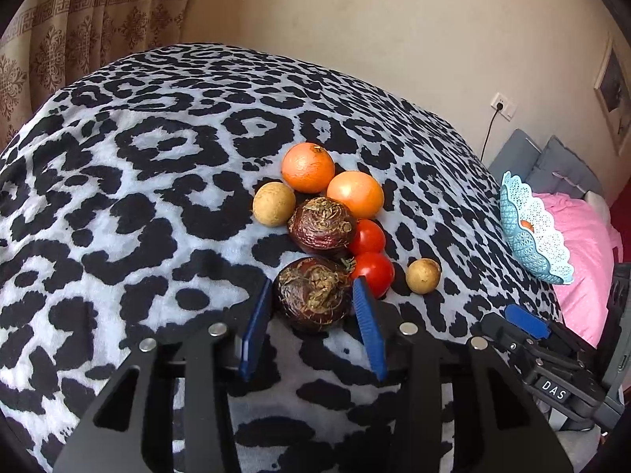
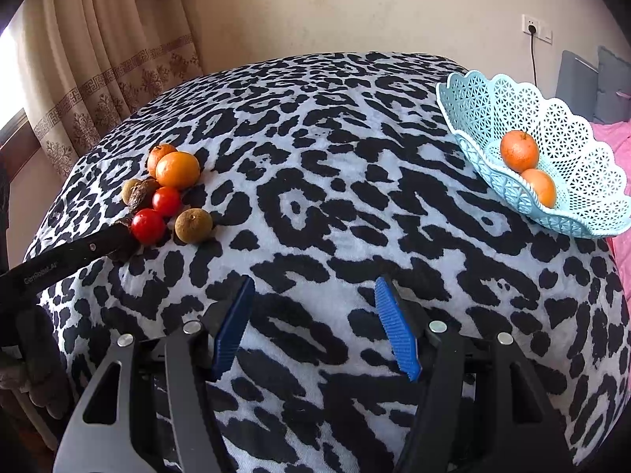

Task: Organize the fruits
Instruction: 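Grasp a brown round fruit with the left tool while the right tool grasps a small tan fruit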

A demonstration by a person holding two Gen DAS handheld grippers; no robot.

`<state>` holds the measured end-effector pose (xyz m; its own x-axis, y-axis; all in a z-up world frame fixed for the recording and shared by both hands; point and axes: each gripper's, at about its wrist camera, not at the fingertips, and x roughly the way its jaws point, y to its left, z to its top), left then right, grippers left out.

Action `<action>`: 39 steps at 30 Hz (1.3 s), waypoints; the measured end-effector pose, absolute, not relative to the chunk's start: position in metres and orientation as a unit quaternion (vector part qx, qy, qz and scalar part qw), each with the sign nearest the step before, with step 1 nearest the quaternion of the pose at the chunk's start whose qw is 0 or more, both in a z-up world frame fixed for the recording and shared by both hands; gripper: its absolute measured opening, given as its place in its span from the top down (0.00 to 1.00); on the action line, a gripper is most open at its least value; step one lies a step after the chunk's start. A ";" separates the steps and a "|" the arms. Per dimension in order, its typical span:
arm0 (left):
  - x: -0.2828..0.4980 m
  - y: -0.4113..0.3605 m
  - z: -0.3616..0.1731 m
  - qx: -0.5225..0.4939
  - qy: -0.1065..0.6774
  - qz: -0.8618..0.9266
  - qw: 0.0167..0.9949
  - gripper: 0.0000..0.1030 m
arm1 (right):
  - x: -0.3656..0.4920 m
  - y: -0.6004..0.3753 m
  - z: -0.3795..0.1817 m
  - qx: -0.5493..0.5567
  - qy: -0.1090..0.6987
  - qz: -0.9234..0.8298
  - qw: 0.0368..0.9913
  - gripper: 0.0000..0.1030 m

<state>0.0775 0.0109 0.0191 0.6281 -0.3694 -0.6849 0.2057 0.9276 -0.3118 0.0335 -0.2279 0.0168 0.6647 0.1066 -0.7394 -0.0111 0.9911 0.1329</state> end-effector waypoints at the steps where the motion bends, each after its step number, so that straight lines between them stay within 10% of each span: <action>1: 0.077 0.011 0.019 -0.103 0.400 -0.161 0.896 0.58 | 0.033 -0.228 0.017 0.058 0.408 0.032 0.911 0.37; 33: 0.057 0.036 0.036 -0.148 0.327 -0.130 0.924 0.59 | 0.071 -0.165 0.033 0.013 0.416 0.116 0.902 0.37; 39: 0.058 0.036 0.034 -0.150 0.330 -0.131 0.923 0.59 | 0.090 -0.149 0.024 -0.002 0.431 0.127 0.893 0.52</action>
